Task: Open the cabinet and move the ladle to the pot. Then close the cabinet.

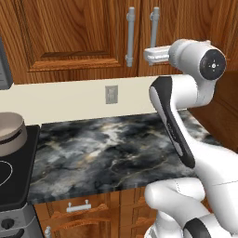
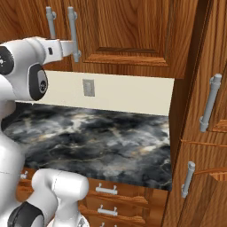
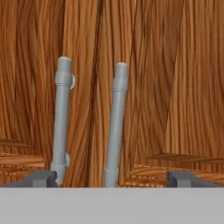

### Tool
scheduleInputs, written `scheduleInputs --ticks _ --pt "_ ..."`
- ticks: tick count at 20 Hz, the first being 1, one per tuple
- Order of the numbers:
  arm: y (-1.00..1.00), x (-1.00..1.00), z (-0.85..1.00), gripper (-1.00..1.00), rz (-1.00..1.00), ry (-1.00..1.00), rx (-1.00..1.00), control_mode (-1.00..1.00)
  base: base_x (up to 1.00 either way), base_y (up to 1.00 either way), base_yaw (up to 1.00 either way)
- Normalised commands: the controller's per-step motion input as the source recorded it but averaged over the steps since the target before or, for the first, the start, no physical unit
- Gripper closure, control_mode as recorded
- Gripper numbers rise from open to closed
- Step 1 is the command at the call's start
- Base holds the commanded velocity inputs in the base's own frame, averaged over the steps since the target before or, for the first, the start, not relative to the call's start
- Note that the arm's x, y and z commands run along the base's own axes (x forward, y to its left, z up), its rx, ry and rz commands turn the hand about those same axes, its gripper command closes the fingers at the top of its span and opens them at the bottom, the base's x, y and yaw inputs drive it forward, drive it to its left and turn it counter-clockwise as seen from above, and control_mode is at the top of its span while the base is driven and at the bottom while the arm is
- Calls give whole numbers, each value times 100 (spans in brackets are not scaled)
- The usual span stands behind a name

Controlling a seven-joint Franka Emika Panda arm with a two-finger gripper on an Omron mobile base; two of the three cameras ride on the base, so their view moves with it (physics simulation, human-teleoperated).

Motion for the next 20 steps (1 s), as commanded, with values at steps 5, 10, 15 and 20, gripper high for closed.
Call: scheduleInputs --ticks 5,10,15,20 --pt "-18 40 0 -100 0 0 4 -100 0 0 0" --pt "-1 52 0 -100 0 0 1 -100 0 0 0" --pt "0 54 0 -100 0 0 0 -100 0 0 0" --pt "0 52 0 -100 0 0 0 -100 0 0 0"
